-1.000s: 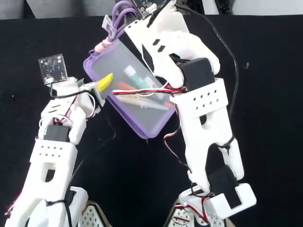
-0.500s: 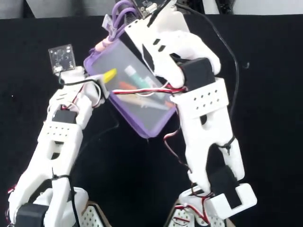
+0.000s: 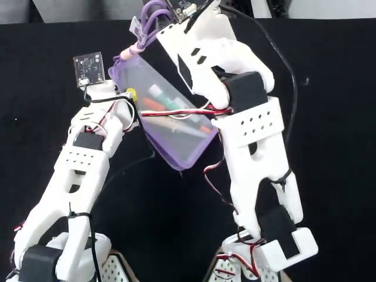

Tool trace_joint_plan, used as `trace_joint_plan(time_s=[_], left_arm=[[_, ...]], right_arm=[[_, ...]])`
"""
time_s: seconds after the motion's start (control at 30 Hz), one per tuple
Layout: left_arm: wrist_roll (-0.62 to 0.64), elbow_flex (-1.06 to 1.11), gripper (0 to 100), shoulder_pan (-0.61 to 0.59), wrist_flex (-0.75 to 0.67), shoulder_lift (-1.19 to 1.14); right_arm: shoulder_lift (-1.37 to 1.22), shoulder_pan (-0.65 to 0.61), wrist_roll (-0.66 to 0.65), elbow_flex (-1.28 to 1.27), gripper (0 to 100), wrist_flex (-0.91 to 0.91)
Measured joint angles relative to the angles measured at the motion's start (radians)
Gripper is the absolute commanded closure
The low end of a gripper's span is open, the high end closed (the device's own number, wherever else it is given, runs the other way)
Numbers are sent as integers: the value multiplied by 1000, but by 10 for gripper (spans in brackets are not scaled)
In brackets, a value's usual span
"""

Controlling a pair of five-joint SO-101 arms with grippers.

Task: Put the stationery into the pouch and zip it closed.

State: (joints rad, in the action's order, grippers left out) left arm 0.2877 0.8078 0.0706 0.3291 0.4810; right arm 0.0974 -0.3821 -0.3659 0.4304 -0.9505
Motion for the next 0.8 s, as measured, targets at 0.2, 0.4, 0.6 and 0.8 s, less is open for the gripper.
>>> trace_joint_plan(time_s=[0.2, 0.4, 0.6, 0.8], left_arm=[[-103, 0, 971, -2, 61, 41], [-150, 135, 971, 15, 75, 301], [-158, 325, 971, 48, 83, 654], [-213, 413, 971, 58, 138, 919]], right_arm=[[0, 5, 0, 0, 987, 0], [0, 71, 23, 0, 987, 40], [0, 160, 97, 0, 987, 109], [0, 221, 97, 0, 987, 129]])
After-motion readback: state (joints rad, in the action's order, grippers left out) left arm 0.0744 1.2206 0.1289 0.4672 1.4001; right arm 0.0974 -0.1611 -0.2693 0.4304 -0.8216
